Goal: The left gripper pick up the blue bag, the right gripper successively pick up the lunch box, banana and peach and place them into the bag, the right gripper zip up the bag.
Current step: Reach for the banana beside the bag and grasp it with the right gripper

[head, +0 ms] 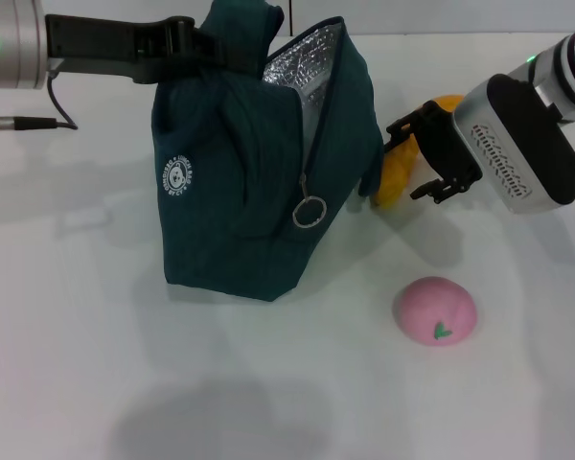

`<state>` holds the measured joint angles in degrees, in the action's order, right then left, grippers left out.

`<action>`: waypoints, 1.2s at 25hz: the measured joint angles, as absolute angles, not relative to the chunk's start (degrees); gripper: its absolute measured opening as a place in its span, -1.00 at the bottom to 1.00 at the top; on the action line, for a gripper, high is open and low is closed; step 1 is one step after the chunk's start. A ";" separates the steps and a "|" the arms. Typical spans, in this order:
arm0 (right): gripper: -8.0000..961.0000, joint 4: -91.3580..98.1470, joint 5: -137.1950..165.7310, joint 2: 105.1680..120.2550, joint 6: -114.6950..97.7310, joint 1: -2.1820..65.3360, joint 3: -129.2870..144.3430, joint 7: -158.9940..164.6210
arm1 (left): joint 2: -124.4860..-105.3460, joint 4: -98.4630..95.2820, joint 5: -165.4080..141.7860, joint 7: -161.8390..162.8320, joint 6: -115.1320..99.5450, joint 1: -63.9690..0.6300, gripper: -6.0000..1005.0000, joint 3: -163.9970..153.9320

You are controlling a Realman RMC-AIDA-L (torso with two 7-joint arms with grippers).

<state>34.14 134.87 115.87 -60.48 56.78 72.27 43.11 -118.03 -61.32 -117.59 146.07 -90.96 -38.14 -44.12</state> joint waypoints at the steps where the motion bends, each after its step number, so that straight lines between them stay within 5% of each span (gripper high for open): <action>1: 0.41 34.10 134.87 115.89 -60.40 56.78 72.39 43.11 | -118.03 -61.32 -117.59 146.07 -90.96 -38.14 -0.92 -44.12; 20: 0.38 33.64 134.44 116.01 -59.01 56.79 73.48 43.24 | -118.12 -61.26 -117.60 146.00 -90.96 -38.22 -0.92 -44.21; 25: 0.03 33.88 134.43 116.10 -58.73 56.79 73.83 43.54 | -118.13 -61.26 -117.60 145.99 -90.96 -38.15 -0.92 -44.21; 30: -0.03 34.05 134.33 116.10 -58.30 56.76 74.96 44.70 | -118.12 -61.26 -117.60 145.95 -90.96 -38.00 -0.92 -44.21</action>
<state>34.05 134.33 116.10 -58.30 56.76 74.97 44.70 -118.12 -61.26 -117.60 145.95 -90.96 -38.00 -44.21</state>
